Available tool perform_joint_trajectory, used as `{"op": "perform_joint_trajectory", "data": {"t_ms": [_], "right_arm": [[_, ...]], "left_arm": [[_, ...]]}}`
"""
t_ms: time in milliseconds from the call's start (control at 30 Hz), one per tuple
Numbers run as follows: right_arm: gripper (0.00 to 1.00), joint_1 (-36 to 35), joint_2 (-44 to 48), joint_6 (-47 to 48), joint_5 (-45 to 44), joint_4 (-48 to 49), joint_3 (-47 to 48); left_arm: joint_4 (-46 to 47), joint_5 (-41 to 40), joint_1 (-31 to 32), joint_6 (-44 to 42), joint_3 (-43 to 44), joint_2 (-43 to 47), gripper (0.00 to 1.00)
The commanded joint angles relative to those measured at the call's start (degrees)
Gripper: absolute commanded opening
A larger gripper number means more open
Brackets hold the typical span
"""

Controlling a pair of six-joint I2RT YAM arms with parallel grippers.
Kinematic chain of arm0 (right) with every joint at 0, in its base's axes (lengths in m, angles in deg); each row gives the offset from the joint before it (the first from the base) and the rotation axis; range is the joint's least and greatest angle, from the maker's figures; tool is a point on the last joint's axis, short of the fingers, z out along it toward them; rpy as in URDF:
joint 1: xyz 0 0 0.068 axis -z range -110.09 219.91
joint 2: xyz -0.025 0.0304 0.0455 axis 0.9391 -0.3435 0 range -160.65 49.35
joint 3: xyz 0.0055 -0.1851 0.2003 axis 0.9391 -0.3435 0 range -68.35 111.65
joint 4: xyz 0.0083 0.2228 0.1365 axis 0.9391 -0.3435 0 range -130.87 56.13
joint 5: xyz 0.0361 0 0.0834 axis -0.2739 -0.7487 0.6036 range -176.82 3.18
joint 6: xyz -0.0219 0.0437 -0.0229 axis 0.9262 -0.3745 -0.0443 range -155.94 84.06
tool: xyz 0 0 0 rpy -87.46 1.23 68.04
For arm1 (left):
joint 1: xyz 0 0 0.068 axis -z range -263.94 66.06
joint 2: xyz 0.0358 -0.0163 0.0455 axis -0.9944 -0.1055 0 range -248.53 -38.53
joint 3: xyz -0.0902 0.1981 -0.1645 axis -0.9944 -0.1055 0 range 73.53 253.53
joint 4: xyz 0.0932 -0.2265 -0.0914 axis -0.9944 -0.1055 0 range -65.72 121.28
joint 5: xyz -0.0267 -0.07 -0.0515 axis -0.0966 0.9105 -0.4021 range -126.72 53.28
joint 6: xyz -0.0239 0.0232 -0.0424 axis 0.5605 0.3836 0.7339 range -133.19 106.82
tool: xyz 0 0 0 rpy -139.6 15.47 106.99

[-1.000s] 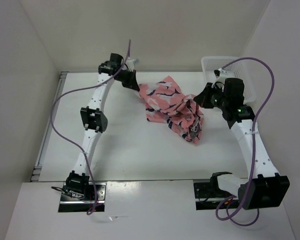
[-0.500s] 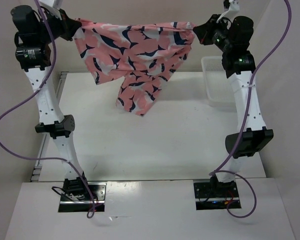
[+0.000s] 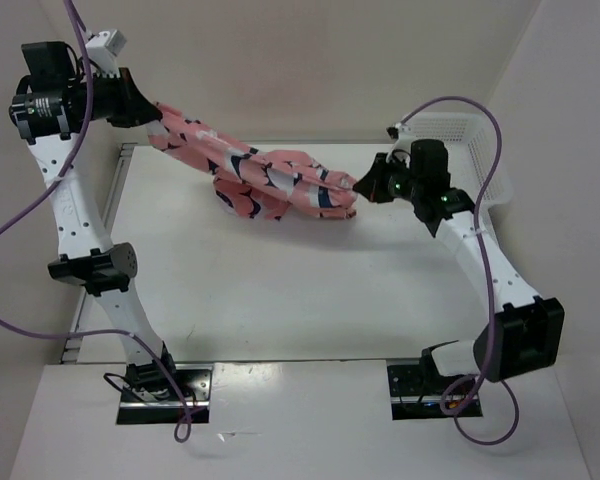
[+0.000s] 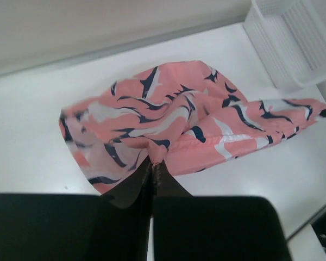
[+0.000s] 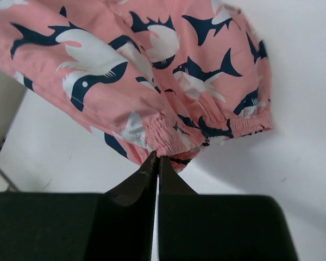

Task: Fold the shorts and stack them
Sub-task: Fold the shorts

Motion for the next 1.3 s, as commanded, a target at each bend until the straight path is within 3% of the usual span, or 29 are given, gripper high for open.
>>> {"op": "perform_joint_trajectory", "data": {"t_ms": [0, 67, 233, 300, 333, 367, 433, 567, 767, 900, 1100, 1133, 1233, 1267], "right_arm": [[0.00, -1.68, 8.79, -1.40, -2.17, 1.80, -5.35], [0.00, -1.68, 6.71, -1.40, -2.17, 2.69, -2.84], [0.00, -1.68, -6.03, -0.88, -4.54, 7.95, 10.96], [0.00, -1.15, -17.35, -0.88, -6.12, 6.22, 25.34], [0.00, -0.63, -21.57, -0.88, -6.13, 4.29, 38.89], [0.00, -0.63, -28.83, -0.88, -6.13, 0.44, 45.81], [0.00, -0.63, -32.41, -2.45, -7.44, -0.04, 58.99], [0.00, -0.63, -29.54, -1.24, -12.09, 2.43, 65.74], [0.00, -0.63, -22.06, 0.35, -9.56, 3.48, 55.22], [0.00, -1.15, -14.00, 1.50, -9.55, 7.16, 36.90], [0.00, -2.46, -4.40, -0.44, -9.55, 9.81, 10.52], [0.00, -3.17, -2.65, -1.22, -9.55, 8.76, 8.11], [0.00, -5.72, 0.43, -3.07, -7.71, 5.61, 0.02], [0.00, -6.59, 1.40, -3.94, -7.71, 4.55, -1.56]], "left_arm": [[3.10, 0.14, -0.42, -0.23, -5.32, 7.15, 0.00], [7.16, 0.14, -0.42, -0.23, -4.37, 4.97, 0.00], [8.91, 0.60, 0.54, -0.23, 15.13, -12.70, 0.00], [14.17, -3.37, 3.00, -0.23, 16.98, -15.87, 0.00], [16.46, -4.86, 3.01, -0.23, 18.12, -15.88, 0.00], [21.62, -6.53, 3.53, -0.23, 18.14, -15.18, 0.00], [26.66, -10.13, 3.54, -0.23, 18.14, -12.81, 0.00], [38.86, -15.85, 1.17, -0.23, 18.14, -3.42, 0.00], [38.56, -14.11, -1.03, -0.23, 18.14, 0.21, 0.00], [33.90, -9.28, -1.03, -0.23, 18.14, 0.21, 0.00], [12.74, -1.98, -1.03, -0.23, 18.14, -4.01, 0.00], [5.75, -0.67, -1.03, -0.23, 18.14, -5.23, 0.00], [-3.62, -0.64, -1.03, -0.23, 18.14, -6.30, 0.00], [-3.64, -0.66, -2.77, -0.23, 10.83, -4.91, 0.00]]}}
